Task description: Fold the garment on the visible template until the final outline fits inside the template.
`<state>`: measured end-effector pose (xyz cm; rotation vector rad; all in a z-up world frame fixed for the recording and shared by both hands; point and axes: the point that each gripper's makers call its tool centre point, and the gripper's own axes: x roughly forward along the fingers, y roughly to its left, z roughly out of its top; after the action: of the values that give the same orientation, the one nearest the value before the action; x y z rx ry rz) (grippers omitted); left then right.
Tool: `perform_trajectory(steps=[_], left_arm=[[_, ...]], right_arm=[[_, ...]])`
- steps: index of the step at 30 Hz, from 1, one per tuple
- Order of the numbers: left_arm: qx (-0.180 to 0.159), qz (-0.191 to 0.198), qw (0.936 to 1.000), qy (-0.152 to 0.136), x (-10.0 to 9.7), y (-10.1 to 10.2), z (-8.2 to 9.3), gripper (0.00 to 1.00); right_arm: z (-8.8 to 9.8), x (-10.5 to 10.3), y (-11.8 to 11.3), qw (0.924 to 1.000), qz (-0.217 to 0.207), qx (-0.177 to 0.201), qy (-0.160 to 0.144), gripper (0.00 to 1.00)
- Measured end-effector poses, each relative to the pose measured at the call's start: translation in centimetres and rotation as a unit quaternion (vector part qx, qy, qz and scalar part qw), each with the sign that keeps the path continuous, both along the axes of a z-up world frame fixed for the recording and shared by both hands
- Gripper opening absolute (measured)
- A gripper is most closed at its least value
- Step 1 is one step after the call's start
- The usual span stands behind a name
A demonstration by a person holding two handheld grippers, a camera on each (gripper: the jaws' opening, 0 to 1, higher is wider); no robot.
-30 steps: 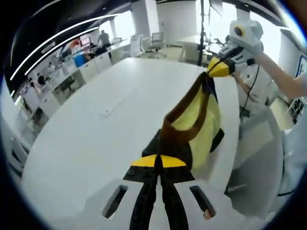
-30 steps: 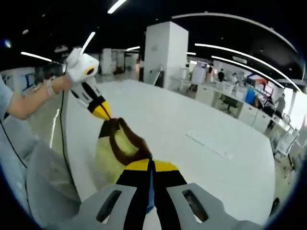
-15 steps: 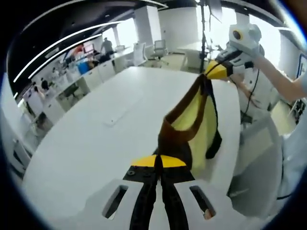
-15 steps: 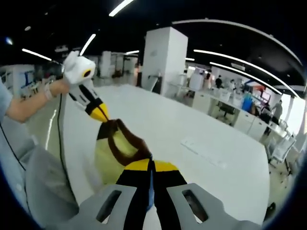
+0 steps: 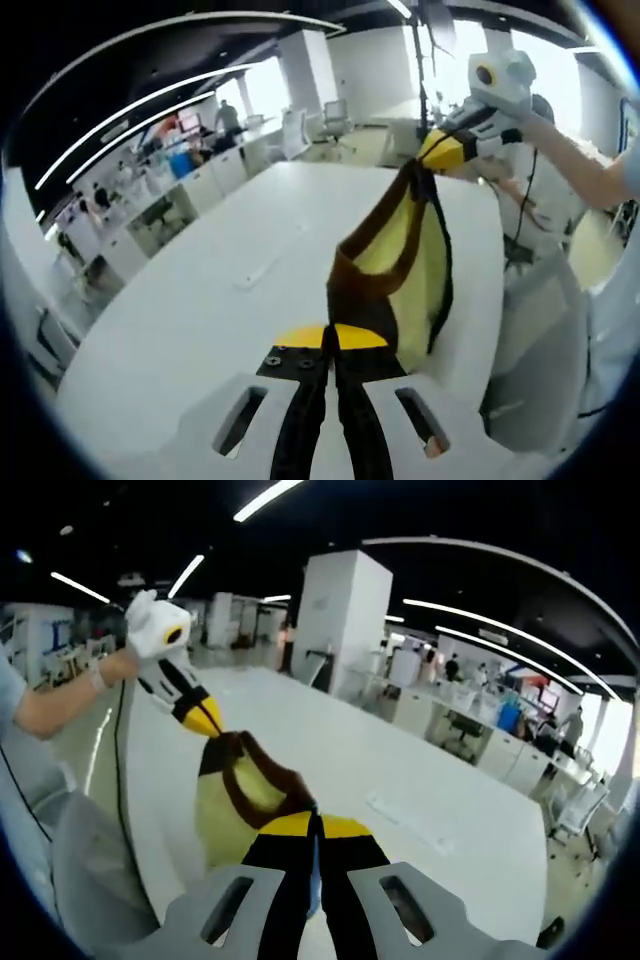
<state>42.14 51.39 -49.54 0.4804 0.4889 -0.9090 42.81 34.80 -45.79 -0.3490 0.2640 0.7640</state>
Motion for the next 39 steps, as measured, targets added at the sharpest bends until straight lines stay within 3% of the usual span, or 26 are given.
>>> perform_trajectory(steps=[10, 14, 39], left_arm=[[0.001, -0.010, 0.9998, -0.020, 1.3, -0.1, 2.2, 0.00], [0.015, -0.005, 0.9995, -0.026, 2.2, 0.5, 2.9, 0.00], [0.001, -0.014, 0.9963, -0.085, 2.2, 0.3, 9.6, 0.00]], right_arm=[[1.6, 0.6, -0.2, 0.9998, 0.001, -0.001, -0.020, 0.02], [2.7, 0.7, -0.1, 0.9996, 0.001, 0.001, -0.030, 0.02], [8.9, 0.9, -0.7, 0.9951, 0.000, -0.006, -0.099, 0.02]])
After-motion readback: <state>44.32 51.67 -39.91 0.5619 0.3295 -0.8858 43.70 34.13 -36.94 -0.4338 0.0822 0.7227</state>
